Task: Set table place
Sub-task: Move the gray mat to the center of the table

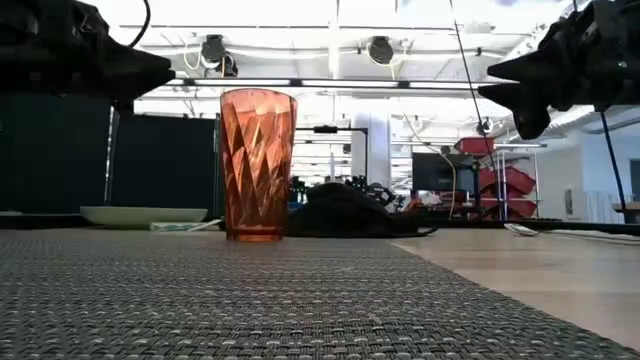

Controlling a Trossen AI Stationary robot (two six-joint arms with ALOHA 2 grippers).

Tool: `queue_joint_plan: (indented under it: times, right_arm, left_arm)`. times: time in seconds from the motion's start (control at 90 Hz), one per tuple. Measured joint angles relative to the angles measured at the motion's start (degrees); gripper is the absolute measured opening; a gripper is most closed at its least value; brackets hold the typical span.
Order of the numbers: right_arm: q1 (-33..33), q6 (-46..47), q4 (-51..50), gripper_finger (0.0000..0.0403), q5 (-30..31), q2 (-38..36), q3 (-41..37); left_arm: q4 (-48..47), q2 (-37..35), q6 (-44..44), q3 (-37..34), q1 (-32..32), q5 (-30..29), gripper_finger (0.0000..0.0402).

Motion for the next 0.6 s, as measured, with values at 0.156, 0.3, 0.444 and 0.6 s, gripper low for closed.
queue_joint_plan:
  times: [0.156, 0.3, 0.444, 0.6]
  right_arm:
    - [0.0, 0.3, 0.0, 0.0157, 0.0, 0.0, 0.0]
    - [0.0, 0.6, 0.0, 0.0157, 0.2, 0.0, 0.0]
    - [0.0, 1.6, 0.0, 0.0157, 0.2, 0.0, 0.0]
    - [0.0, 4.8, 5.3, 0.0157, 0.3, 0.0, 0.0]
  left_arm:
    - [0.0, 0.0, 0.0, 0.0, 0.0, 0.0, 0.0107]
    - [0.2, 0.0, 0.0, 0.0, 0.0, 0.0, 0.0107]
    - [0.5, 0.0, 0.0, 0.0, 0.0, 0.0, 0.0107]
    - [2.6, 0.1, -4.0, -0.1, 0.0, -3.5, 0.0107]
